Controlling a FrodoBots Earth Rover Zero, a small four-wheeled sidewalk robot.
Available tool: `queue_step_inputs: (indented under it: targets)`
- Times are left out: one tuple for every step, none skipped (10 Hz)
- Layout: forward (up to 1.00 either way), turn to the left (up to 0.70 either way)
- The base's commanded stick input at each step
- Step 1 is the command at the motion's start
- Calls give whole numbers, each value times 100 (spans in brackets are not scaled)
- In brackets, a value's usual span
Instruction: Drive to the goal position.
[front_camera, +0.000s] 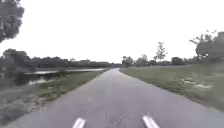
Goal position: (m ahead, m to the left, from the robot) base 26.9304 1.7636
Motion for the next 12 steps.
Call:
queue_step_inputs:
  targets:
    - [85,0]
    - [85,0]
    - [85,0]
    - [85,0]
    - [85,0]
    - [85,0]
    - [85,0]
    - [85,0]
    - [85,0]
    - [85,0]
    - [85,0]
    - [85,0]
